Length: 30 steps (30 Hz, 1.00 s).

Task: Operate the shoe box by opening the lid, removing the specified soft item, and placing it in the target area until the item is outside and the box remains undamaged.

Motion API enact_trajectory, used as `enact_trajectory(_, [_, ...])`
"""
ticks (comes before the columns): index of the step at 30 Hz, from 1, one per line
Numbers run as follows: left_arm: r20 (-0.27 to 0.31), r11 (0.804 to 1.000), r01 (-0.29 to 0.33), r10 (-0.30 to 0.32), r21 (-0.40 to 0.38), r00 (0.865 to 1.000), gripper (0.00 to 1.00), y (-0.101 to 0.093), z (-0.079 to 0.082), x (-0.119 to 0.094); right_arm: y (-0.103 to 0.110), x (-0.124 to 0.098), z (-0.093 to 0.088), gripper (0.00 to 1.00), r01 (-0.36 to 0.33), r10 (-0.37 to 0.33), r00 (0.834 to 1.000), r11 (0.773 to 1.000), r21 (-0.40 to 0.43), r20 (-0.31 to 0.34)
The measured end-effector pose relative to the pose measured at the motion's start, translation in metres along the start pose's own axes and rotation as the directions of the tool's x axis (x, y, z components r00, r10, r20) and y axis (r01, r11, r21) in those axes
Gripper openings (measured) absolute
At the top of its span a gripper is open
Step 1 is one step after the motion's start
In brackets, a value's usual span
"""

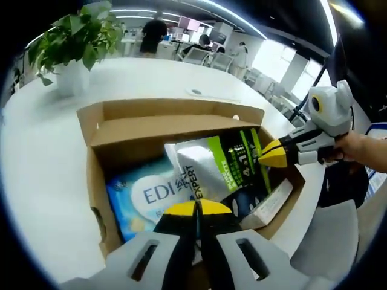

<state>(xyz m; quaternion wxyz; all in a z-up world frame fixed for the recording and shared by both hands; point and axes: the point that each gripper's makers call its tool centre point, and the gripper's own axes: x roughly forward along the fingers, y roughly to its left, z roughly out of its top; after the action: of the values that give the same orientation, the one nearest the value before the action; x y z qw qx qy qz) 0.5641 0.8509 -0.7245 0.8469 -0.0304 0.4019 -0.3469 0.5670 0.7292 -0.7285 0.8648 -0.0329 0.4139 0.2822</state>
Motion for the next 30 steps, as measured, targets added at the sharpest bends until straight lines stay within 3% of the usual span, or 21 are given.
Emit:
enact_trajectory(17, [0.03, 0.999, -0.007, 0.005, 0.05, 1.0, 0.0, -0.011, 0.028, -0.004, -0.009, -0.027, 0.024, 0.0, 0.013, -0.015, 0.996, 1.0, 0.016, 0.083])
enact_trajectory(30, [0.037, 0.994, 0.012, -0.016, 0.111, 0.999, 0.0, -0.04, 0.046, -0.001, -0.028, -0.058, 0.031, 0.0, 0.066, -0.069, 0.99, 0.997, 0.03, 0.127])
